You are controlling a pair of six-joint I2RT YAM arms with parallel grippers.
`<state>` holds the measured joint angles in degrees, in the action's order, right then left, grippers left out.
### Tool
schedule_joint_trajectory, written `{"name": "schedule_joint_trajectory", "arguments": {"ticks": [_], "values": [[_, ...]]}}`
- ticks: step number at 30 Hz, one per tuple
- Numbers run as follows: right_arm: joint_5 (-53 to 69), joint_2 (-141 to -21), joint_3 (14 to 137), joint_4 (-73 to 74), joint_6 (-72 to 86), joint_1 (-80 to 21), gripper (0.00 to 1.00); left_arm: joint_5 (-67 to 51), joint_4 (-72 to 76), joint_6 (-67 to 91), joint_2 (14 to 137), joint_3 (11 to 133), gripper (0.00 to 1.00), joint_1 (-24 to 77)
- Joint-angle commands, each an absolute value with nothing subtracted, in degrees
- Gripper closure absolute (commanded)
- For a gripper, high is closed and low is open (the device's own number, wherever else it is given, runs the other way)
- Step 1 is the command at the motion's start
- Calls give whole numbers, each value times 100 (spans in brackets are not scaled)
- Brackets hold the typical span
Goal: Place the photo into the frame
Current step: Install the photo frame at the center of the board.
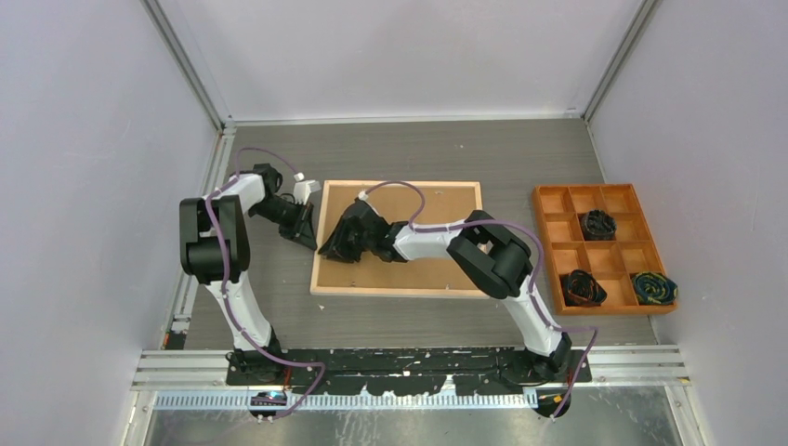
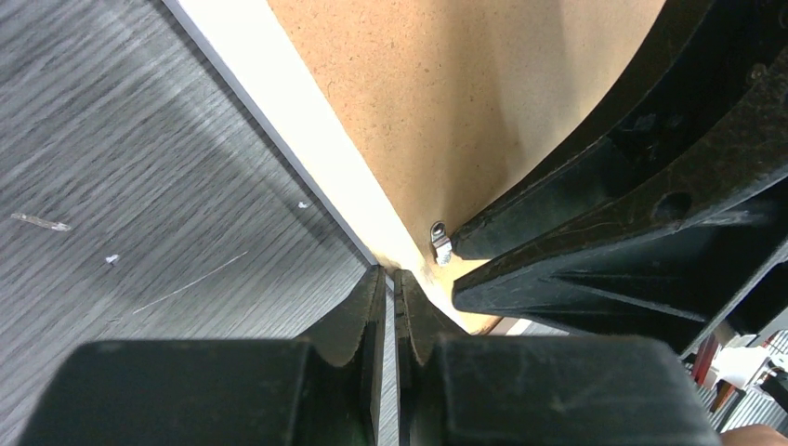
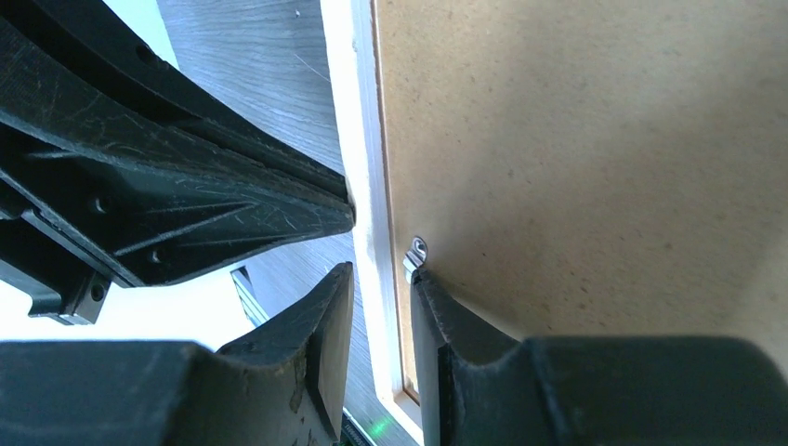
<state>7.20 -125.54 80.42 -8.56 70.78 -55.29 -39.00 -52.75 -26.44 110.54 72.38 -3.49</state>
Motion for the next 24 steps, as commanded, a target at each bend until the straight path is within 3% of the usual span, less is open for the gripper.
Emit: {"name": "schedule_joint_trajectory", "arguments": {"ticks": [1,24], "values": [[699,-12807,8333,-708,7175,-5568,65,-3841,-4979,-2885,10969,7070,93,-247],[-376,-12826,8174,-1000,8454,-5603,69,-3938,-5013,-3119,11009,6901,94,-82]]}}
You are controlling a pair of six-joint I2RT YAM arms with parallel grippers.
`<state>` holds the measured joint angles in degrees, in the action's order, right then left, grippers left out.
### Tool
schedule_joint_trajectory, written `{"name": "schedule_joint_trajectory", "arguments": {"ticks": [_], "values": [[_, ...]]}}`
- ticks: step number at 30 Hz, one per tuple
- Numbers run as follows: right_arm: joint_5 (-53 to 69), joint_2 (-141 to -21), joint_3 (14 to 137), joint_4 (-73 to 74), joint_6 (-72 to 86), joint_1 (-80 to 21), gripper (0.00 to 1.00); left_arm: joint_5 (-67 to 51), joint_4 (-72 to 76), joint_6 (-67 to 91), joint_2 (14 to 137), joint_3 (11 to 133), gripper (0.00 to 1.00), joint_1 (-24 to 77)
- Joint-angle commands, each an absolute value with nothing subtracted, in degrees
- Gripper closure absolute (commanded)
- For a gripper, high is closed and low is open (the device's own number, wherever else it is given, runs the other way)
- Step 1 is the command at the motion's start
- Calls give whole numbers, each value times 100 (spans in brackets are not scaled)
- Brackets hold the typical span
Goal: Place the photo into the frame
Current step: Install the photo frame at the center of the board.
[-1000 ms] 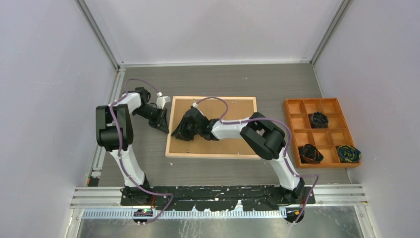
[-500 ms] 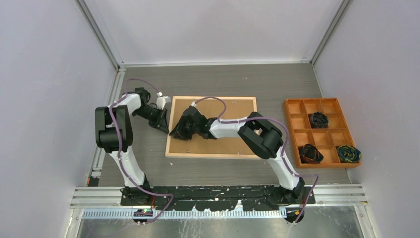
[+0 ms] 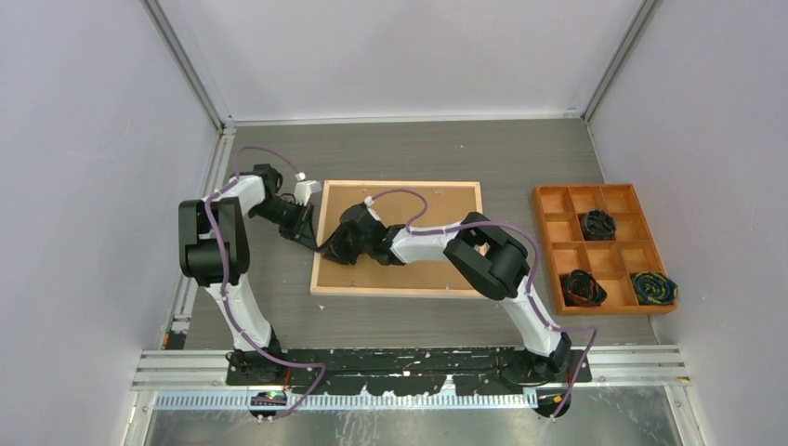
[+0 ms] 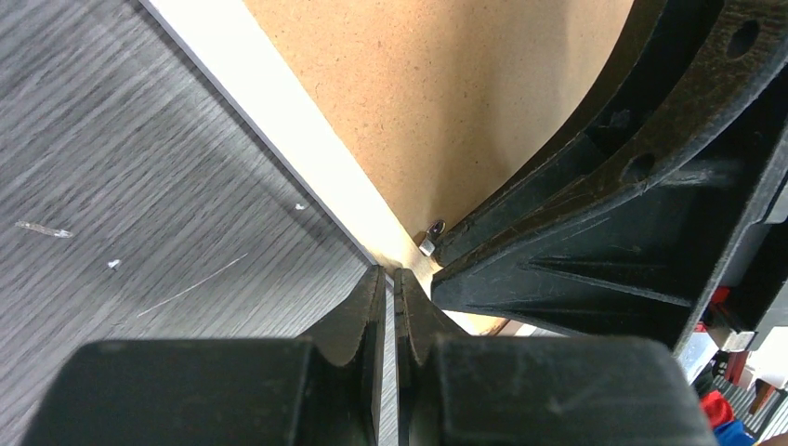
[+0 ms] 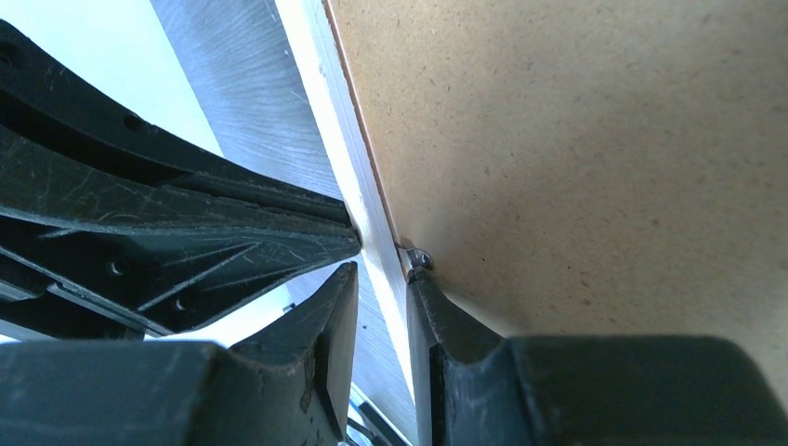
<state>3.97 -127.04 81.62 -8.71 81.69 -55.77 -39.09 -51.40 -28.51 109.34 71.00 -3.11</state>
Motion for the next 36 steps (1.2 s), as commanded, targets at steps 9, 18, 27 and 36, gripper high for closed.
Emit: {"name": "schedule_joint_trajectory", "arguments": {"ticks": [9,18,27,36], "values": [[-331,-12504,7933,-1244,8300,-5572,69,-3929,-5125,-3214,10932,6953,94,-104],[-373,-10394,6882,-370,7001,-4552,39,-3674,-5520,-3694,10719,7226,90,-366],[-1296,-8270,5602,1565,5620,-2295,5,-2994,-5144,-4055,10303,6478,89,-61],[-943,-8644,5036,1191,5292,-1266,3,-2207,-4884,-4021,10115,6006,90,571]]}}
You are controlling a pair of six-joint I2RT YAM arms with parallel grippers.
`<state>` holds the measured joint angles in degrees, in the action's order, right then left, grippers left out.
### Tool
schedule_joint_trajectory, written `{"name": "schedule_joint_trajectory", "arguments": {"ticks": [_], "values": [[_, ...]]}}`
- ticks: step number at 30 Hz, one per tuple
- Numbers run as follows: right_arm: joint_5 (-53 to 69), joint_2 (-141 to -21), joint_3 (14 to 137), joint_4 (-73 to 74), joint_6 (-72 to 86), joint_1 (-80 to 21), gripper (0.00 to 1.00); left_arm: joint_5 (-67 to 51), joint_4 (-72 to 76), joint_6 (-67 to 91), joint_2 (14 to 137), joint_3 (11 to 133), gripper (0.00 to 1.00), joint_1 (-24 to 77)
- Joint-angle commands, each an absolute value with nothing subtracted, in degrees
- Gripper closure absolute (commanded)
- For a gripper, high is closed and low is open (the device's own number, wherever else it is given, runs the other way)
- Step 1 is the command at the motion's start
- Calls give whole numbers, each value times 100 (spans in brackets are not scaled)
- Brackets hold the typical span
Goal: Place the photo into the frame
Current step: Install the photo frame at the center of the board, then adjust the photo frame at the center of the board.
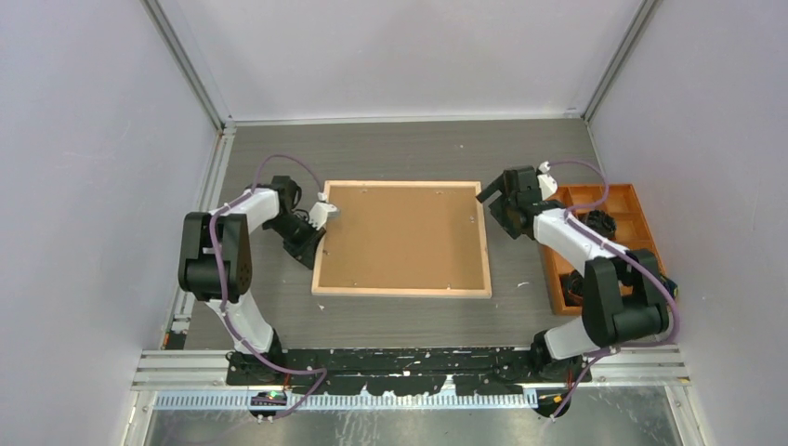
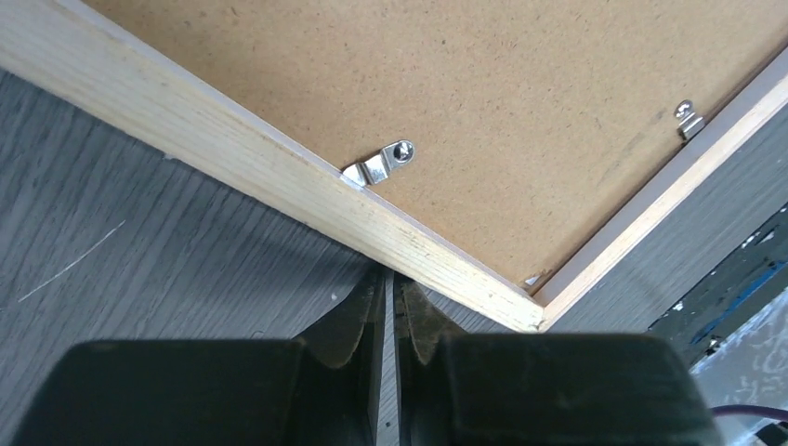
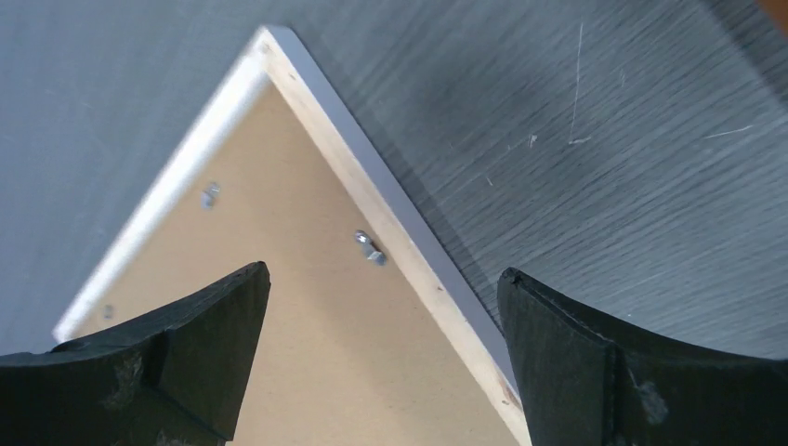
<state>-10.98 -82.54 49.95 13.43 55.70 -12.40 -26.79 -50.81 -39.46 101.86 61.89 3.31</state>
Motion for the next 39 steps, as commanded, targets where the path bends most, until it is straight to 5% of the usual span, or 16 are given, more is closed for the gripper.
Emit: {"name": "schedule_joint_trajectory", "arguments": {"ticks": [1,12,20,25,26,29,34,39], "values": [[-836,-8832,5103,1149,5310,-1246,4,-2245,-4886,-4036,10072,5962,90,612],[465,-10825,6514,622,5717,-1213,3,-2418,-4945,-3973,9643,5594,89,1731],[710,-12455,9349,2052,5181,-1696,2,-2486,-4891,-3267,9897,5971,86,3756],[479,-12608,10540,2777,4540,-1630,0,-3033,-5431,-3206,10016,6427,57,4443],[332,-12540,10725,2974,4278,-1574,0,-3183,-5648,-3343,9973,6490,47,4442],[-70,-12096,10790,3265,3934,-1384,0,-3198,-6098,-3621,9644,6541,39,4370],[-591,-11108,9981,3558,3881,-1283,0,-3427,-6907,-4246,8950,6974,32,3419],[-260,-9515,7764,2919,4550,-1282,0,-3153,-6767,-4310,9456,8076,35,1559]]}}
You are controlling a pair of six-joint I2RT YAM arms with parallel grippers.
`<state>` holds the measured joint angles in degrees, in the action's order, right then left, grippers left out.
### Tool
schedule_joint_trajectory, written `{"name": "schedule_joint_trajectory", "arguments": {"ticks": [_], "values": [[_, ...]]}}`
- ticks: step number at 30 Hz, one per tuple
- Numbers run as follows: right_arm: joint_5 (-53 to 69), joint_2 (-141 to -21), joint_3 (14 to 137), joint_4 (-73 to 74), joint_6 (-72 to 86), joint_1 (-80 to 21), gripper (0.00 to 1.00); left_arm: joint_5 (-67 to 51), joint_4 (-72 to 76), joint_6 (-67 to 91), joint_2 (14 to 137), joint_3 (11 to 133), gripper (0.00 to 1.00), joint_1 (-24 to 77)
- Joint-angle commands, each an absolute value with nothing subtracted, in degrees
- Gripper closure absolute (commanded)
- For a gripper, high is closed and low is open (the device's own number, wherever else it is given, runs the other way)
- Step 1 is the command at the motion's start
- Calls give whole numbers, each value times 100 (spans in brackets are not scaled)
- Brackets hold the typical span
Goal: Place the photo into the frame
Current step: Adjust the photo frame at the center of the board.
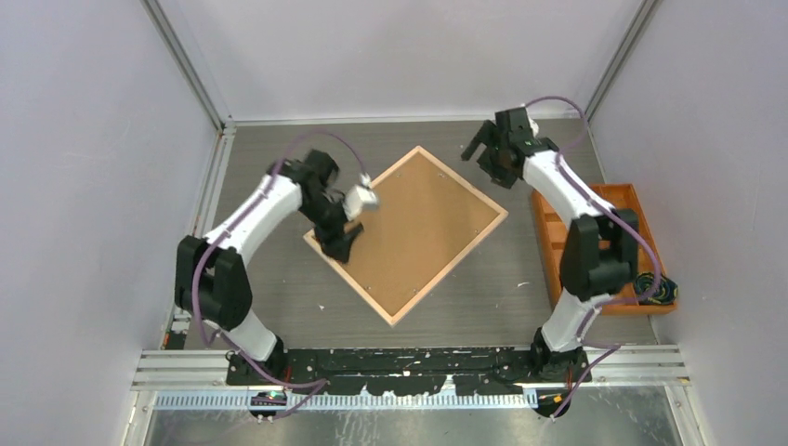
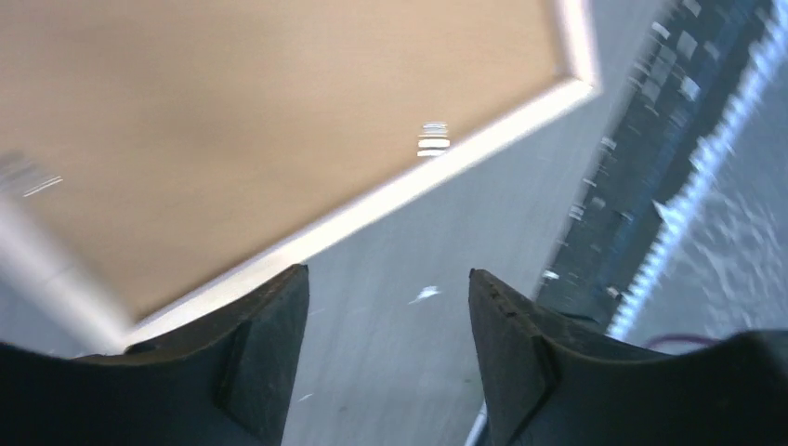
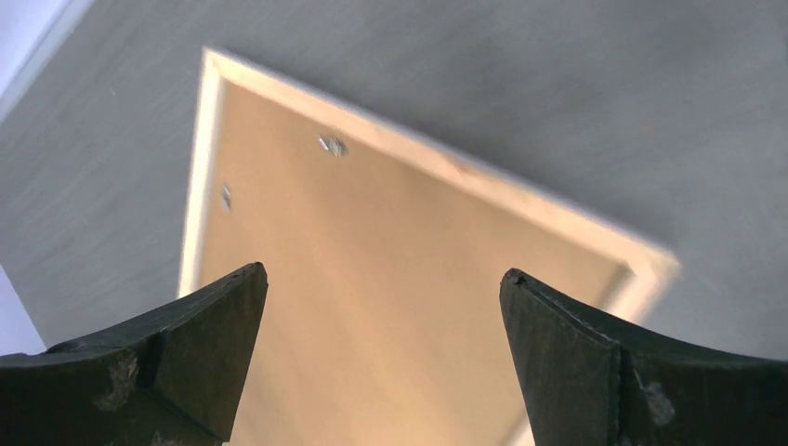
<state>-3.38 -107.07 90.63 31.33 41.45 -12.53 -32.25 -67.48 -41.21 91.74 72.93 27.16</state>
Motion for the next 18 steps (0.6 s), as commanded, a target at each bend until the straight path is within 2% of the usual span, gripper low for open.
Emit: {"name": "schedule_joint_trajectory", "arguments": {"ticks": [1,5,10,15,18], "values": [[-131,-9145,7317,2720,4628,-1289,0,-3114,-6644,-4206,9742,8356,39,1132],[327,-8011,6247,2806,4567,-1288,0,-3419,-6860,-4040,11023,9607,51,272],[677,-7007,5101,2883,4819,-1288,0,-3113,-6415,-3174,12153,10381,67,27],[1118,-6765,3982,2297,5292,-1290,0,-3579,-6124,-2842,12445,10248,71,26],[1262,-6948,3749,1896,5445,-1287,0,-3754,-6301,-2933,12622,10224,74,26]]}}
